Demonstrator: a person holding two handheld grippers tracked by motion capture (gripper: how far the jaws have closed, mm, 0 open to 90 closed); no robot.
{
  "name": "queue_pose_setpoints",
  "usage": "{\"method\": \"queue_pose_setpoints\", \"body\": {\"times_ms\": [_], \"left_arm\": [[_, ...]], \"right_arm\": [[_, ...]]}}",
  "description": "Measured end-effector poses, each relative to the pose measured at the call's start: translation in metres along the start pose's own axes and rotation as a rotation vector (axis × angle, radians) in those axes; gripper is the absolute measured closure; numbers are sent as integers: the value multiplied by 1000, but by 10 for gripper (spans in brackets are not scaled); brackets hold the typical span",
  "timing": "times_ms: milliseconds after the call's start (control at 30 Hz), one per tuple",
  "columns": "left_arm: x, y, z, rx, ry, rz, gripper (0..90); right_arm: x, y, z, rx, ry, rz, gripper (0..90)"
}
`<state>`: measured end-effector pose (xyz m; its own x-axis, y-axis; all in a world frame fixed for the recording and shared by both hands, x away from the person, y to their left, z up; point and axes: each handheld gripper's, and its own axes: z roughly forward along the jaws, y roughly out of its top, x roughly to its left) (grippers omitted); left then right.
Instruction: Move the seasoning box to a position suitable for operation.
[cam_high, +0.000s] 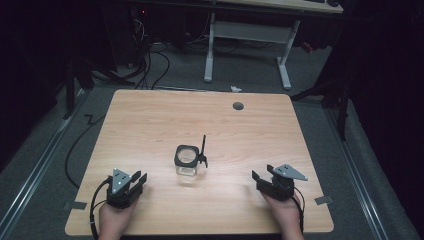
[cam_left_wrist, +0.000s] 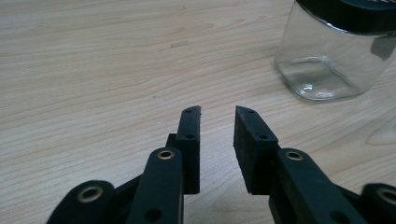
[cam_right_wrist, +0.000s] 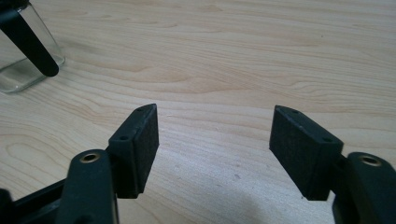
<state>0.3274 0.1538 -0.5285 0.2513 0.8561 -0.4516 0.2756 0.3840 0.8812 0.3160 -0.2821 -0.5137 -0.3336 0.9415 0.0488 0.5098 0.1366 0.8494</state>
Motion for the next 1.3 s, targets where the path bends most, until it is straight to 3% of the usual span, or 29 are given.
{"method": "queue_pose_setpoints", "body": {"times_ms": [133,367,733,933,1067,1200,1300], "left_arm": [[-2,0,0,0,-4,7,744],[-2,-4,5,18,-12,10,750],[-4,-4,5,25,-29,13,731],[-6,-5,9,36,-16,24,715],[-11,-4,13,53,-16,50,767],[-16,0,19,48,-17,38,900],[-18,2,26,52,-20,43,900]], "right_arm": [[1,-3,-1,-9,0,-8,392],[-7,-5,-3,-16,-10,36,407],[-6,-5,-2,-7,0,19,423],[-4,-5,-2,-5,-1,16,439],[-5,-4,-3,-10,10,22,453],[-7,-5,-5,-15,21,36,468],[-7,-5,-5,-15,26,37,475]]}}
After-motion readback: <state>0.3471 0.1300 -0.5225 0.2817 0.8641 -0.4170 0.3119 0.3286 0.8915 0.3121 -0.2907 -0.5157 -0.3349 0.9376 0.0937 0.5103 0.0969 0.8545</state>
